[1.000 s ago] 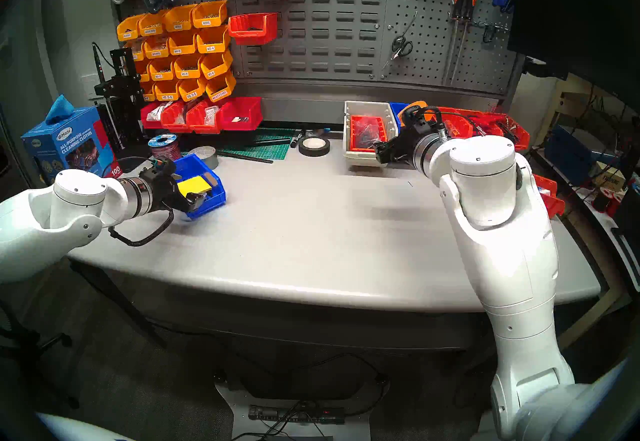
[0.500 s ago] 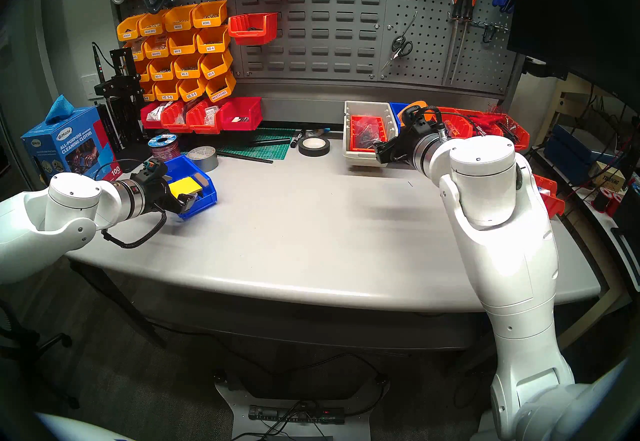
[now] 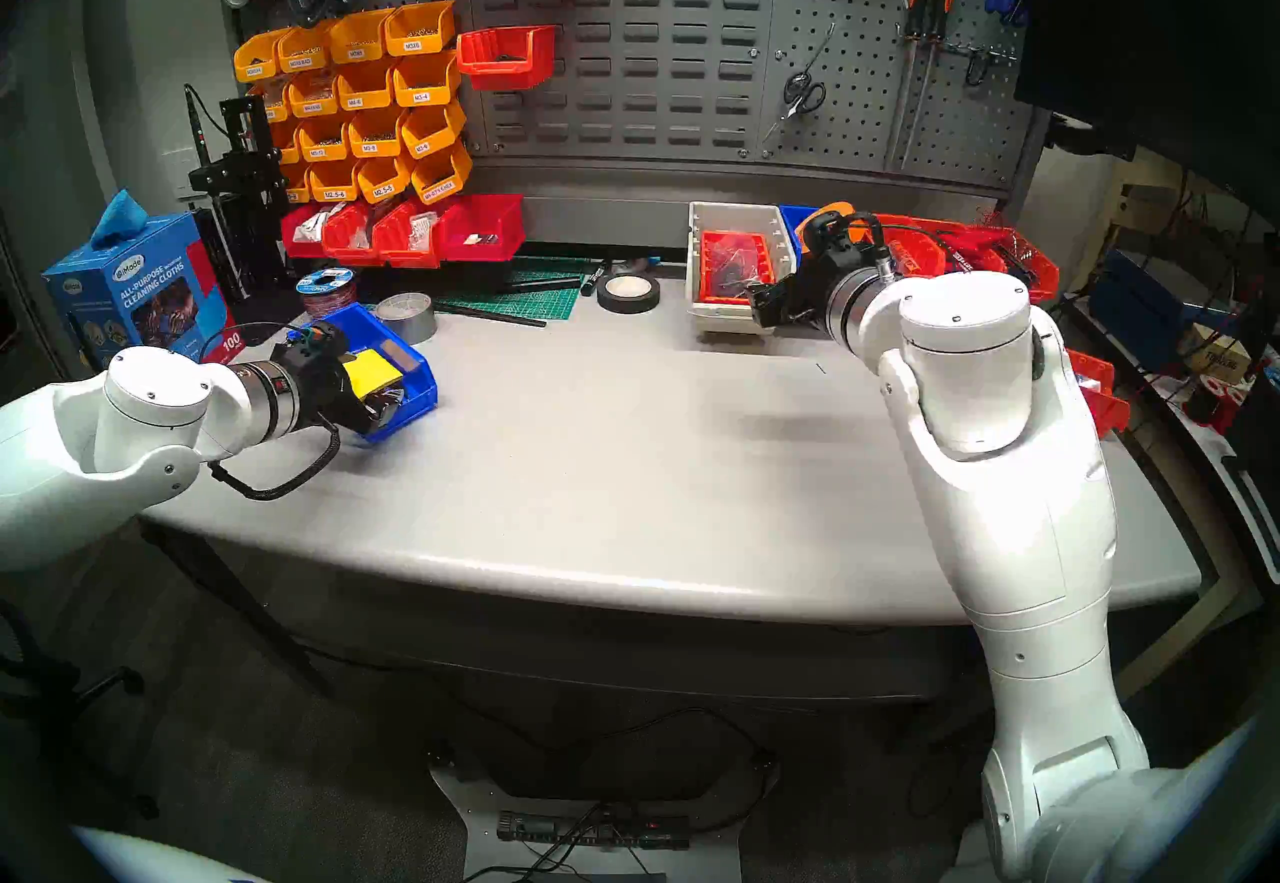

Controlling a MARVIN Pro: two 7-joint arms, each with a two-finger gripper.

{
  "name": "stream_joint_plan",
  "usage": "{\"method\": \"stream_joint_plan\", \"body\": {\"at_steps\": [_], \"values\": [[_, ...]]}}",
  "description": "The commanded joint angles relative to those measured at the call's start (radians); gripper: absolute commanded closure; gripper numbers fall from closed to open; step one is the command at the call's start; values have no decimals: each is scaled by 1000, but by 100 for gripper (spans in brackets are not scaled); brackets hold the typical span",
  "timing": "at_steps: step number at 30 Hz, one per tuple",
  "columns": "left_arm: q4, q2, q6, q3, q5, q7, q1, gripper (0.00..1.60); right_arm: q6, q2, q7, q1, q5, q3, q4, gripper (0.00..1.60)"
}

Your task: Hang all the unorganized tool boxes onto the wall

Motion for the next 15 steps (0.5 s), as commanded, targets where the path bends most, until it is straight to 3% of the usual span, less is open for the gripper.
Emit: {"method": "stream_joint_plan", "body": {"at_steps": [1, 15], "values": [[1, -74, 27, 13, 47, -59, -22, 0, -3, -2, 1, 13, 2, 2, -9, 0], [-32, -71, 15, 26, 120, -129, -54, 0, -3, -2, 1, 13, 2, 2, -9, 0]]}}
